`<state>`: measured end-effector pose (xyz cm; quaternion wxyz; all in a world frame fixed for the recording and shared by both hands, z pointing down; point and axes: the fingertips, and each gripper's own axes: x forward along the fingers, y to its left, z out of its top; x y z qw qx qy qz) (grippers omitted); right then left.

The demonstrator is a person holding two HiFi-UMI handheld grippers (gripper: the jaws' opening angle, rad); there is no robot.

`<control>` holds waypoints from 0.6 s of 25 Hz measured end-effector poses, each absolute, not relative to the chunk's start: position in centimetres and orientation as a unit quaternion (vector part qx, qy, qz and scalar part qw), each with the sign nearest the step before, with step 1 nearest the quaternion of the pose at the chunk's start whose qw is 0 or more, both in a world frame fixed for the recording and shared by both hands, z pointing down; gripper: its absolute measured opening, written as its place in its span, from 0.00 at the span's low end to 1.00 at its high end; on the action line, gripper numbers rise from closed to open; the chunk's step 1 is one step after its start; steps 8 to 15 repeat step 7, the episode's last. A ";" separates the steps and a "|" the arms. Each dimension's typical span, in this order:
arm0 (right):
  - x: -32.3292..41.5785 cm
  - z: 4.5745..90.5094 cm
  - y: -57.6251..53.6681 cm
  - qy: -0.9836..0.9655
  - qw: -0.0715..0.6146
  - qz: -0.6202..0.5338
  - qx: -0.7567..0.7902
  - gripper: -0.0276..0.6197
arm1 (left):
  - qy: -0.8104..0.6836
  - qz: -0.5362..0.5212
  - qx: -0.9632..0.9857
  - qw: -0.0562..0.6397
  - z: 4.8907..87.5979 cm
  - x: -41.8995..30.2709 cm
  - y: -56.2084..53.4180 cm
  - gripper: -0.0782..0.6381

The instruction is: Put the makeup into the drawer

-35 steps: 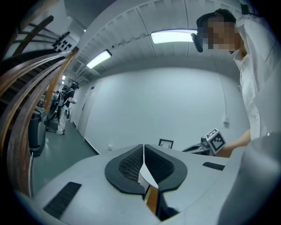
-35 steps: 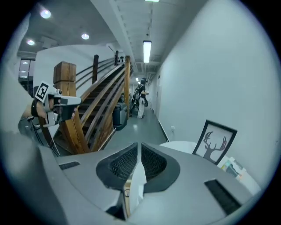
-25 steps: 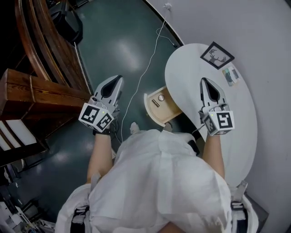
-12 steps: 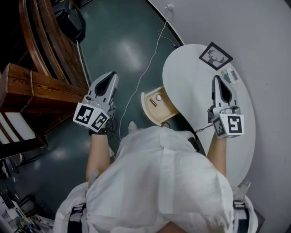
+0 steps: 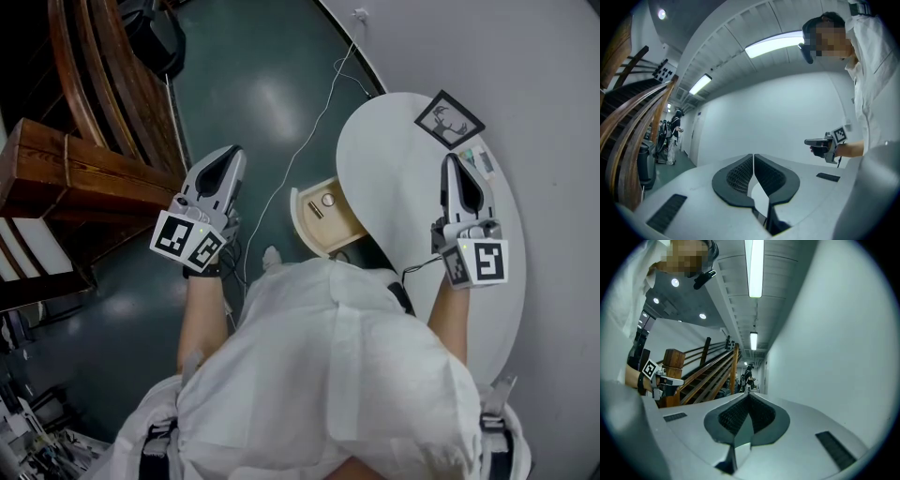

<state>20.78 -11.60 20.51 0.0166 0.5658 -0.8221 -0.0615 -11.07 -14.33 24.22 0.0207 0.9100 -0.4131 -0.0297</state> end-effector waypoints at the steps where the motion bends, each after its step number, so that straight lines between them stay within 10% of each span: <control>1: 20.8 20.6 -11.7 -0.823 0.017 -0.062 0.565 0.06 | -0.414 -0.029 0.909 0.021 24.3 -11.0 -14.3 0.14; 15: 21.4 20.9 -11.7 -0.826 0.020 -0.063 0.560 0.06 | -0.419 -0.028 0.907 0.020 24.4 -10.5 -14.3 0.14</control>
